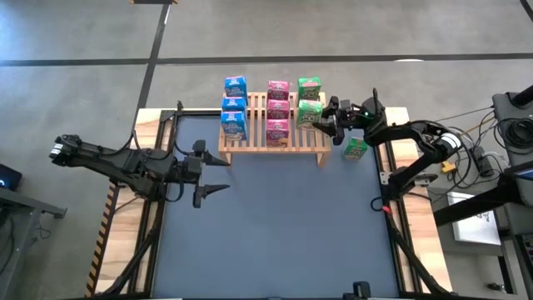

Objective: Stack cereal on shelf
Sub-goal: Put the bottom green cereal box on the shelf aligned with the other green cereal box, then put the green cereal box on the shelf aligned with the other green cereal boxes

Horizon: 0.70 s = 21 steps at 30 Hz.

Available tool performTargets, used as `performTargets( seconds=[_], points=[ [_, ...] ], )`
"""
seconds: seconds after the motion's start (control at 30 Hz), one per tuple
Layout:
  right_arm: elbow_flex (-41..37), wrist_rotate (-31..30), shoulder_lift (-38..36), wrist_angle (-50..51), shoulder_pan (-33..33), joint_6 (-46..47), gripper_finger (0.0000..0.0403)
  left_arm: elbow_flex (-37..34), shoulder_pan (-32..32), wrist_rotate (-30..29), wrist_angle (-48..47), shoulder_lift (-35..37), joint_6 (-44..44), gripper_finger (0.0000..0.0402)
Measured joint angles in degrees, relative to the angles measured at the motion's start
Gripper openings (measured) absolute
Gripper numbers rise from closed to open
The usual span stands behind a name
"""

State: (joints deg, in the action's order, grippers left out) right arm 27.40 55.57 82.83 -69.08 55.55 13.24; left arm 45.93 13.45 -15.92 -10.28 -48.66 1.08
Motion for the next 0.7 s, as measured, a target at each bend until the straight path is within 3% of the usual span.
performTargets(
  seconds=[0.17,0.3,0.7],
  points=[
    [0.3,0.3,-2.1,0.3,0.8,0.5,0.0261,0.0,0.0,0.0,0.0,0.0,0.7,0.0284],
    [0.3,1.3,-6.2,6.2,2.5,-0.7,0.0267,0.0,0.0,0.0,-0.2,0.0,0.9,0.0284],
    [0.3,1.2,-29.7,42.9,4.7,-11.6,0.0254,0.0,0.0,0.0,-1.2,0.0,0.6,0.0284]
  ],
)
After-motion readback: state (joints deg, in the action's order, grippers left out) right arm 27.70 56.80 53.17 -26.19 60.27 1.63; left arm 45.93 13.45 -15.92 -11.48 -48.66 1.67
